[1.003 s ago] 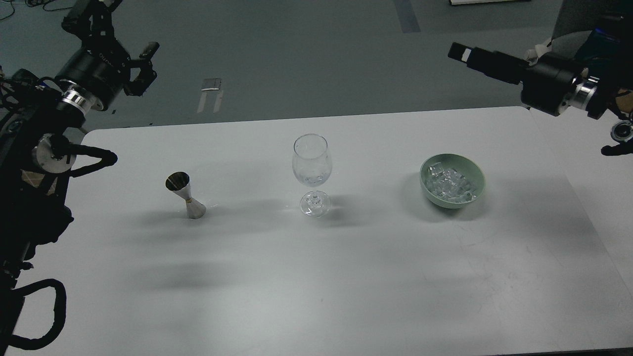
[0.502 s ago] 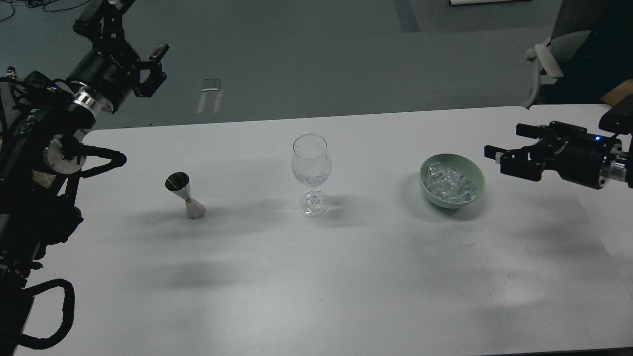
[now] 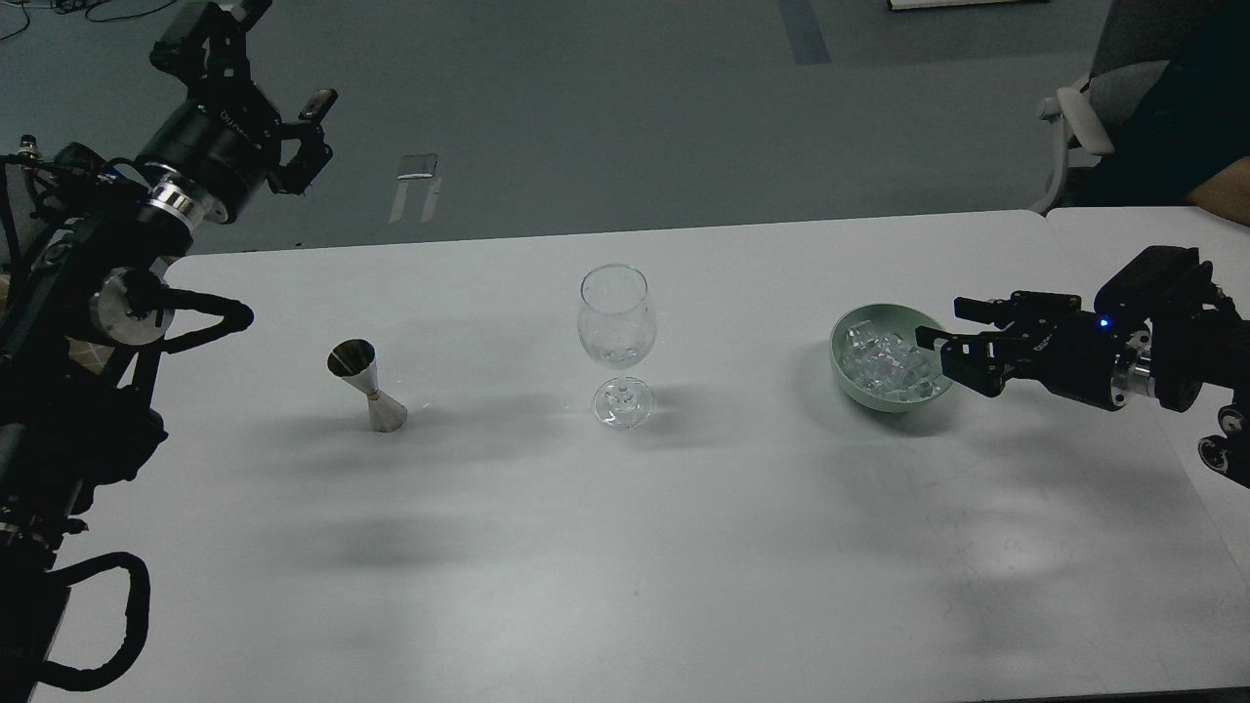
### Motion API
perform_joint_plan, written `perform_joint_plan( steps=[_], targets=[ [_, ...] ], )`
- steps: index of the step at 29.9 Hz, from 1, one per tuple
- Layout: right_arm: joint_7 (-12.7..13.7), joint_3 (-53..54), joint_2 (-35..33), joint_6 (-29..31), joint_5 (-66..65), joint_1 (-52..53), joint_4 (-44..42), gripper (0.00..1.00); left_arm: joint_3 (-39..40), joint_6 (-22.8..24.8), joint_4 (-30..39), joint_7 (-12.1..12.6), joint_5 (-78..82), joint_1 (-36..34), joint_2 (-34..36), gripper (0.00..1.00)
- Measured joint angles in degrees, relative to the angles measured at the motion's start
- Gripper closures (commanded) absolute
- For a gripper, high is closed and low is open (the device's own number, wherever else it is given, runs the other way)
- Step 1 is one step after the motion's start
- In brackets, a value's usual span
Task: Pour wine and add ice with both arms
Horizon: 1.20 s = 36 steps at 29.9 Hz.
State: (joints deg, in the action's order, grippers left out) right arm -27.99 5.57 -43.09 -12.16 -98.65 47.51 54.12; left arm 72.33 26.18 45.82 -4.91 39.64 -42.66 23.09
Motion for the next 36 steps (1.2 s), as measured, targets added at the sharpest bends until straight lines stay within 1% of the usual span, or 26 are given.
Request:
perform_joint_plan(
  steps=[14, 24, 36],
  targets=[
    [0.00, -0.30, 5.28, 0.04, -0.12, -0.69, -4.60, 0.46, 0.00, 0.00, 0.06, -0.01, -0.09, 0.15, 0.19, 0.02],
    [-0.01, -0.31, 10.41, 0.04, -0.10, -0.71, -8.75, 0.46, 0.00, 0.01, 0.07, -0.02, -0.09, 0.15, 0.25, 0.02],
    [0.00, -0.44, 11.10, 0.12, -0.12, -1.27, -10.10, 0.46, 0.00, 0.01, 0.07, -0.02, -0.08, 0.14, 0.46, 0.02]
  ],
)
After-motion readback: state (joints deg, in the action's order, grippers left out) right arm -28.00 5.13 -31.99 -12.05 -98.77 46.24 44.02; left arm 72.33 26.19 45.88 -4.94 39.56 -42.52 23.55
